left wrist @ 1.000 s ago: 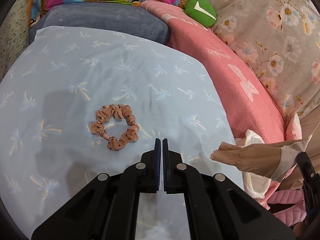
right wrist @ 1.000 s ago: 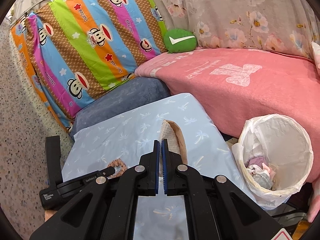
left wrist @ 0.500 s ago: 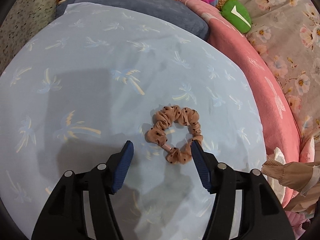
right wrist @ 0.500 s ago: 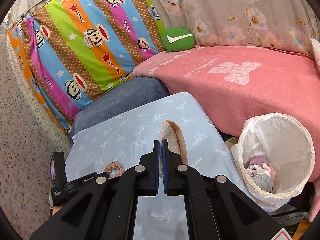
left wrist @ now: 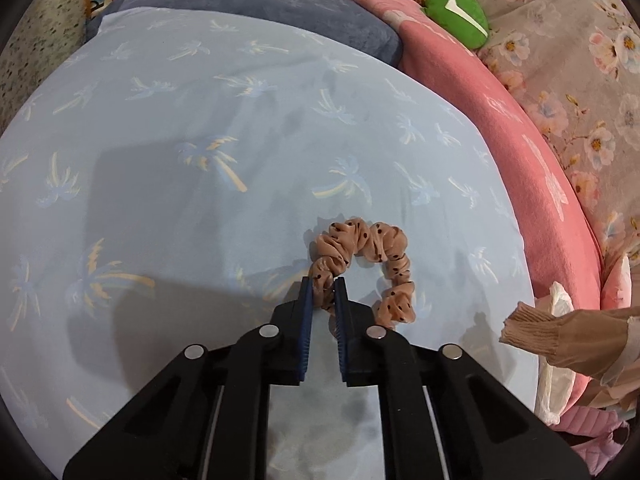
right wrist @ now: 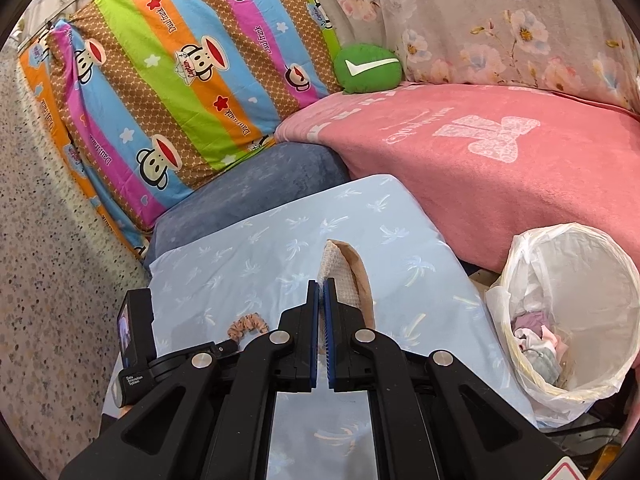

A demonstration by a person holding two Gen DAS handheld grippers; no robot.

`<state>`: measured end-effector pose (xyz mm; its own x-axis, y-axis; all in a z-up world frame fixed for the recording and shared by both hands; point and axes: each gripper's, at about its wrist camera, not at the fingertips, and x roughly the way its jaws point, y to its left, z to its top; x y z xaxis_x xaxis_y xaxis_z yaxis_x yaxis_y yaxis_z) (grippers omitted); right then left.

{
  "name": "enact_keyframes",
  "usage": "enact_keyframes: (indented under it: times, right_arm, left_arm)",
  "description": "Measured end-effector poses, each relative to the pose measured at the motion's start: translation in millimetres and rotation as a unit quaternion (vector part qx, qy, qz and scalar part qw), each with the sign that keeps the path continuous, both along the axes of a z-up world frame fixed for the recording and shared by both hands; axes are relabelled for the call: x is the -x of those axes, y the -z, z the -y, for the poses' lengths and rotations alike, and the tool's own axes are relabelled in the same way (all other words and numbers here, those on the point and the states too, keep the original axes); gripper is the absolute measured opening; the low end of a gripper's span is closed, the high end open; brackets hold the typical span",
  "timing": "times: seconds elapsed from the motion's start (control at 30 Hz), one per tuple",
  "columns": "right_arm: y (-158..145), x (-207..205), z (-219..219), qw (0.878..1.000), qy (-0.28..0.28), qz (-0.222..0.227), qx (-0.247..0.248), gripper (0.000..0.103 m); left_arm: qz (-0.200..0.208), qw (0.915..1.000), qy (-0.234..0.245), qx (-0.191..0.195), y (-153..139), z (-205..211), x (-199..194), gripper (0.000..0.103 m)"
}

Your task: Organize soft objects

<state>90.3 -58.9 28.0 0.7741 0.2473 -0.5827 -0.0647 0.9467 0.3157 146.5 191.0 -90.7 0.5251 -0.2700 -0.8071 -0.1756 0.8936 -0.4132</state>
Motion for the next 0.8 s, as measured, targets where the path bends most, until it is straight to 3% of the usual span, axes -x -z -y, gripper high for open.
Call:
enact_keyframes:
  times: [0.33, 0.8]
  right_arm:
    - [-12, 14, 25, 1.0, 0.019, 0.017, -0.008, 0.003]
    - [-17, 40, 94, 0.996, 0.081, 0.029, -0.019, 0.003]
  left_arm:
    - [0.044, 0.9975, 0.055, -0.01, -40, 49, 17, 0.008]
    - [0.097, 0.9836, 0.151, -0.017, -85, 142, 32, 0.008]
